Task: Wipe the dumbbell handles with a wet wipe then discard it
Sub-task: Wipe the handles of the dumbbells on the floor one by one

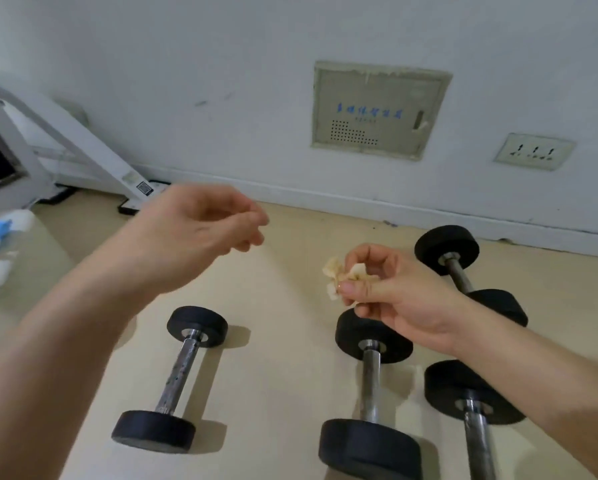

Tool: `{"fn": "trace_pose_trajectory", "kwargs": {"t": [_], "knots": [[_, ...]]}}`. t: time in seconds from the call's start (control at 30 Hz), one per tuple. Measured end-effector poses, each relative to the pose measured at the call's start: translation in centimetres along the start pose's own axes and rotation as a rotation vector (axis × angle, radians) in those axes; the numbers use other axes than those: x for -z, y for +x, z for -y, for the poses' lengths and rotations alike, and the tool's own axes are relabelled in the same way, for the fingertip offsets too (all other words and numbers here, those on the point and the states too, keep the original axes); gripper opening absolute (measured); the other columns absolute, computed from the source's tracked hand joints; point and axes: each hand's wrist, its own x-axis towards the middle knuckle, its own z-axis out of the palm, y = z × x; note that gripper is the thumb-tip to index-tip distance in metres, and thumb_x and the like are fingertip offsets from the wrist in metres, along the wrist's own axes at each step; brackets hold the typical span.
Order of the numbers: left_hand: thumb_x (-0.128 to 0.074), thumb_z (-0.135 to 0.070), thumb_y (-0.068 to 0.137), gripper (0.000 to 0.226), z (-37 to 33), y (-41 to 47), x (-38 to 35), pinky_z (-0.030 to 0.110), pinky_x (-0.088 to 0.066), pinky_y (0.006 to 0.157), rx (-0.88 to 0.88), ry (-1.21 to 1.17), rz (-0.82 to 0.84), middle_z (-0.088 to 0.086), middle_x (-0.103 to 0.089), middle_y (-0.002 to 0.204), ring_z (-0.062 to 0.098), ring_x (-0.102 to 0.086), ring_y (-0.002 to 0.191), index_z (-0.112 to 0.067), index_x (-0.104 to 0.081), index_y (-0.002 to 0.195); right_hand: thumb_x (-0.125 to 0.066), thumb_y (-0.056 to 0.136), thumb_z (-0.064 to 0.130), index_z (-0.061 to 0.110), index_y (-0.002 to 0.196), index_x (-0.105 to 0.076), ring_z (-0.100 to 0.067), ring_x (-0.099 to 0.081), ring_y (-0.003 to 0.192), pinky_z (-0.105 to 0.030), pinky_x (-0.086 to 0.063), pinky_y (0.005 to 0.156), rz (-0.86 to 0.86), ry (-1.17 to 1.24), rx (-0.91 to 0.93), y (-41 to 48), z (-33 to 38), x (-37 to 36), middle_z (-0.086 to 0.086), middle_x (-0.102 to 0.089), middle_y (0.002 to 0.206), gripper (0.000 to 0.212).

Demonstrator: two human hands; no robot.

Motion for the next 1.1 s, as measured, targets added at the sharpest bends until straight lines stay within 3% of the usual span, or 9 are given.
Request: {"fn": "trace_pose_trajectory", "kwargs": {"t": [0.1,0.17,0.27,0.37,0.57,0.73,0.87,0.97,1.1], "knots": [[-0.061,-0.047,0.083,0.027,-4.8,2.1,-5.1,0.036,-0.056,0.085,0.040,0.079,0.326,-0.004,-0.074,0.090,0.010,-0.069,0.086,-0.026,-0.068,0.098,-0.070,0.074,-0.003,0.009,0.098,-0.064,-0.019,-0.061,0.073,-0.026,-0.046,0.062,-0.015,0.040,0.082,-1.5,1.0,1.4,-0.006,-0.066,0.083,0.028],[-0.069,-0.050,0.077,0.028,-6.0,2.4,-8.2,0.024,-0.056,0.074,0.027,0.245,0.434,-0.005,-0.074,0.085,0.004,-0.067,0.075,-0.029,-0.065,0.096,-0.071,0.073,0.002,0.003,0.108,-0.062,-0.019,-0.062,0.073,-0.026,-0.048,0.063,-0.042,0.075,0.106,-2.7,1.2,2.7,-0.007,-0.068,0.082,0.036],[-0.080,-0.031,0.073,0.021,-6.6,2.2,-10.5,0.015,-0.047,0.058,0.000,0.408,0.447,-0.002,-0.073,0.075,0.004,-0.061,0.060,-0.025,-0.065,0.087,-0.070,0.071,0.006,0.004,0.100,-0.061,-0.020,-0.064,0.068,-0.023,-0.050,0.055,-0.061,0.219,0.089,-4.4,0.3,4.9,-0.011,-0.068,0.079,0.031],[-0.080,-0.022,0.074,0.020,-6.9,2.5,-11.2,0.027,-0.052,0.065,0.061,0.428,0.523,0.002,-0.073,0.073,0.010,-0.063,0.061,-0.024,-0.065,0.088,-0.069,0.072,0.010,0.010,0.088,-0.060,-0.016,-0.058,0.061,-0.020,-0.046,0.048,-0.091,0.374,0.069,-5.6,-0.9,6.5,-0.008,-0.064,0.076,0.018],[-0.075,-0.029,0.079,0.003,-4.7,4.0,-10.7,0.024,-0.049,0.069,0.207,0.584,0.603,-0.006,-0.073,0.071,0.004,-0.065,0.065,-0.027,-0.073,0.078,-0.067,0.075,0.013,0.013,0.087,-0.059,-0.016,-0.057,0.065,-0.022,-0.045,0.051,-0.169,0.545,0.050,-5.4,-3.8,8.5,-0.006,-0.064,0.083,0.014],[-0.060,-0.037,0.087,0.018,0.3,4.0,-14.1,0.027,-0.051,0.078,0.215,0.929,0.638,-0.011,-0.071,0.081,0.007,-0.063,0.080,-0.027,-0.075,0.082,-0.065,0.076,0.007,0.007,0.096,-0.055,-0.022,-0.063,0.071,-0.026,-0.055,0.056,-0.263,0.617,-0.035,-4.0,-7.9,9.2,-0.013,-0.066,0.087,0.022],[-0.061,-0.024,0.085,0.017,5.5,3.9,-18.9,0.025,-0.053,0.069,0.353,0.590,0.613,-0.003,-0.072,0.073,0.008,-0.063,0.067,-0.018,-0.073,0.076,-0.062,0.086,0.002,0.005,0.099,-0.066,-0.019,-0.065,0.084,-0.025,-0.053,0.072,-0.369,0.269,-0.047,-3.4,-11.2,9.7,-0.010,-0.070,0.094,0.014],[-0.067,-0.011,0.081,0.005,8.5,2.8,-22.2,0.024,-0.054,0.067,0.532,0.111,0.517,0.005,-0.074,0.076,0.010,-0.065,0.066,-0.009,-0.072,0.084,-0.070,0.083,0.012,0.024,0.103,-0.071,-0.003,-0.066,0.090,-0.018,-0.053,0.079,-0.310,-0.103,-0.085,-3.4,-14.1,9.8,0.006,-0.073,0.098,0.023],[-0.064,-0.011,0.087,0.010,12.1,0.8,-25.3,0.021,-0.050,0.069,0.589,-0.085,0.480,0.005,-0.071,0.081,0.010,-0.062,0.072,-0.014,-0.073,0.084,-0.071,0.082,0.014,0.042,0.095,-0.069,0.006,-0.062,0.089,-0.010,-0.050,0.076,-0.252,-0.476,-0.074,-2.7,-18.2,9.5,0.020,-0.069,0.092,0.031]]}}
